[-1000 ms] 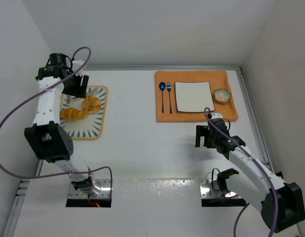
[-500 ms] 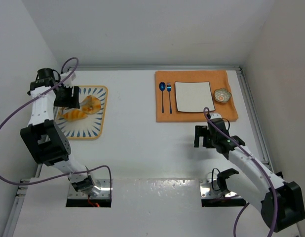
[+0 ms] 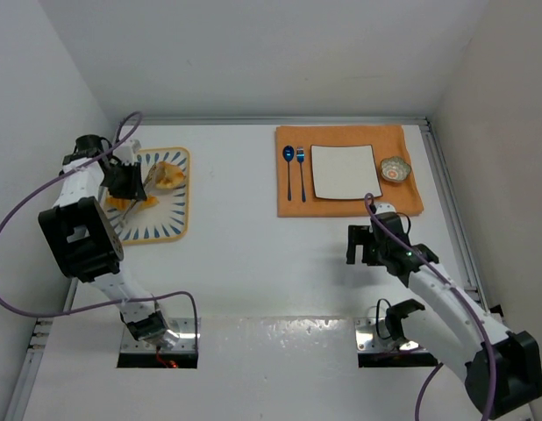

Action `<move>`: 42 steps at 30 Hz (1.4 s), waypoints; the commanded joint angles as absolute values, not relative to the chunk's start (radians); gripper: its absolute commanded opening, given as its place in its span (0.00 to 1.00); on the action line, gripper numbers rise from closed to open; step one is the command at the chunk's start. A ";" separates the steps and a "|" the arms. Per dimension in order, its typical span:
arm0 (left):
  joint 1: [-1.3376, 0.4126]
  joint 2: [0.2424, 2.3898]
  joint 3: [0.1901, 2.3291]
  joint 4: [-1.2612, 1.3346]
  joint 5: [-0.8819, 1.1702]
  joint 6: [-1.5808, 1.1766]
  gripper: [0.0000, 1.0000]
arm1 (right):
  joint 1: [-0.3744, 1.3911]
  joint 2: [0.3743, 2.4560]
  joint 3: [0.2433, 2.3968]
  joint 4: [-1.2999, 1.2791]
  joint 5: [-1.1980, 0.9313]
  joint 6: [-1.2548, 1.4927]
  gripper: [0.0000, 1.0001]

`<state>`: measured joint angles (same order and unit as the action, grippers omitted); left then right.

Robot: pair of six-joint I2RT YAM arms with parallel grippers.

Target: Place the bread

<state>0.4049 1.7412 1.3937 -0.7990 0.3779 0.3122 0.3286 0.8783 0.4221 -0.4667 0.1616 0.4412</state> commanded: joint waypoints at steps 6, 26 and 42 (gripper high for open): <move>0.476 1.743 1.520 -0.945 0.494 0.348 0.01 | 0.327 0.836 0.436 -0.474 0.190 0.450 0.98; -0.225 2.041 2.221 -0.939 0.491 0.195 0.00 | 0.244 0.847 0.439 -0.581 0.281 0.485 0.98; -0.577 2.368 2.238 -0.411 0.305 0.035 0.03 | 0.235 0.785 0.480 -0.683 0.301 0.403 0.99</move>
